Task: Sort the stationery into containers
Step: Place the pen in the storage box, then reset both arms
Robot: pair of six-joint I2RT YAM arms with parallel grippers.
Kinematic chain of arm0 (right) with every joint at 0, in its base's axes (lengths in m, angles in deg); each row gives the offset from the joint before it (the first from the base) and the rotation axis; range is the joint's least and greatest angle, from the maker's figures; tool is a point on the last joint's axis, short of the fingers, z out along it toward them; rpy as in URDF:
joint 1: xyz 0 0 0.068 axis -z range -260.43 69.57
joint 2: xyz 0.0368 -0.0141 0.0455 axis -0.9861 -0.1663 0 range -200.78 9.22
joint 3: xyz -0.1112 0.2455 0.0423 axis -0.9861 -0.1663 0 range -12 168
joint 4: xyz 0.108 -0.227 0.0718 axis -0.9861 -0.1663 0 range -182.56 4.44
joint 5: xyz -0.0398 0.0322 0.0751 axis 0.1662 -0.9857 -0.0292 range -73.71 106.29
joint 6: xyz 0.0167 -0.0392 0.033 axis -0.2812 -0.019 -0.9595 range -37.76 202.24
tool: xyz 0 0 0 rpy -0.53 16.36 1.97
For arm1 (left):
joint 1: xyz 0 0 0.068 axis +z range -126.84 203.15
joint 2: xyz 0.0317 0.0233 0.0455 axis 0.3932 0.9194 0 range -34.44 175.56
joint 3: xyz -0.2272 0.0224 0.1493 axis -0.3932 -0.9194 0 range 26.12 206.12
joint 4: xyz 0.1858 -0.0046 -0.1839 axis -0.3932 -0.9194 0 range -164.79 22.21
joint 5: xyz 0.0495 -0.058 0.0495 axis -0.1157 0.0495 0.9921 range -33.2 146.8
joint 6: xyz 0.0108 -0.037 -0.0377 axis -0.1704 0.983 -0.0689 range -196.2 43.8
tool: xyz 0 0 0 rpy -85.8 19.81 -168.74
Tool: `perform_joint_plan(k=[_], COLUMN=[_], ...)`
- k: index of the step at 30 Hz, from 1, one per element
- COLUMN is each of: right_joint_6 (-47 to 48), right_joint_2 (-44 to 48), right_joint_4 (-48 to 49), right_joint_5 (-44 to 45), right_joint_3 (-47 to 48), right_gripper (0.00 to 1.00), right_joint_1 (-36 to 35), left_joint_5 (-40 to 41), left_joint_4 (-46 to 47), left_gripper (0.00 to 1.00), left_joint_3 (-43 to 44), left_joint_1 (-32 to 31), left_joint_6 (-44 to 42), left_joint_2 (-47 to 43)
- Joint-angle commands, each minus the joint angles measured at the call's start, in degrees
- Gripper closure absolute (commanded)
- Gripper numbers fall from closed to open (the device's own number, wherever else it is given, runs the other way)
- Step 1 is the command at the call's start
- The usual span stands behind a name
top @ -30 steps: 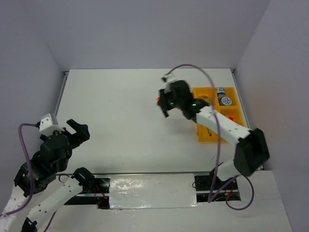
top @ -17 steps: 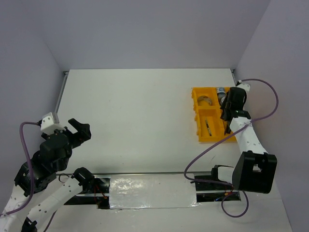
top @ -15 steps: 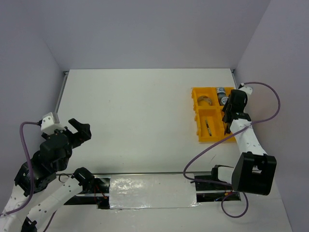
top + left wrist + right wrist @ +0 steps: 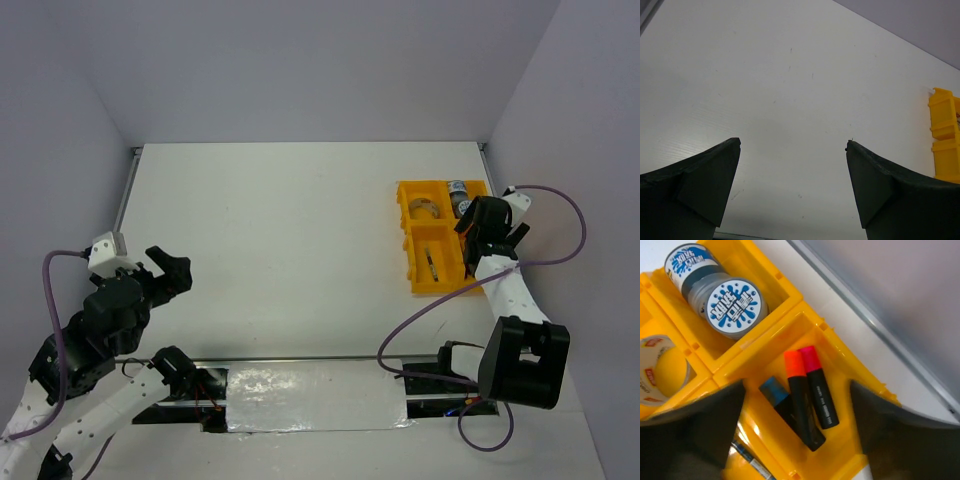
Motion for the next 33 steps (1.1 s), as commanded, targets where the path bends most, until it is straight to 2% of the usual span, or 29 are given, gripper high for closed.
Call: perform_joint_plan(k=[1, 8, 11, 12, 15, 18, 22, 23, 24, 27, 33], right_joint_6=[-0.91, 0.67, 4.61, 7.41, 8.41, 7.88, 8.66, 8.23, 8.32, 8.49, 7.96], right_joint_2=[-0.04, 4.69, 10.58, 12.16, 18.4, 27.26, 36.07, 42.17, 42.24, 52.39, 61.99], right_joint_4=[3.13, 1.81, 0.32, -1.34, -7.91, -13.63, -23.57, -28.03, -29.12, -32.1, -38.26], right_joint_5=[0.21, -5.49, -11.03, -11.82, -13.15, -18.07, -17.03, -15.19, -15.17, -15.18, -9.29], right_joint_3=[1.23, 2.02, 3.6, 4.04, 6.24, 6.33, 6.77, 7.55, 7.56, 8.7, 12.83], right_gripper=[0.01, 0.0, 0.0, 0.0, 0.0, 0.0, 0.0, 0.0, 0.0, 0.0, 0.0], right_joint_1=[0.38, -1.37, -7.86, -13.71, -22.17, -25.45, -25.64, -26.07, -26.08, -27.57, -28.71], left_joint_5=[0.78, 1.57, 2.8, 4.11, 5.26, 3.16, -1.75, -2.03, -2.03, -0.63, -1.85], left_joint_4=[1.09, 0.31, 0.13, -0.31, -2.41, -1.12, 2.93, 3.29, 3.29, 1.8, 0.92], left_gripper=[0.01, 0.01, 0.01, 0.01, 0.01, 0.01, 0.01, 0.01, 0.01, 0.01, 0.01], left_joint_3=[0.17, 0.34, 0.52, 0.7, 2.1, 2.8, 2.1, 2.02, 2.02, 2.72, 4.21], left_joint_1=[-0.43, -0.52, -0.52, -0.43, 1.58, 10.51, 19.59, 21.52, 21.54, 21.54, 21.54], left_joint_6=[-0.54, 0.16, 0.86, 1.12, 2.27, 0.17, -3.87, -4.58, -4.59, -3.97, -4.67], left_joint_2=[0.33, 0.76, 2.43, 3.31, 8.57, 12.54, 12.46, 10.98, 10.96, 9.12, 3.15])
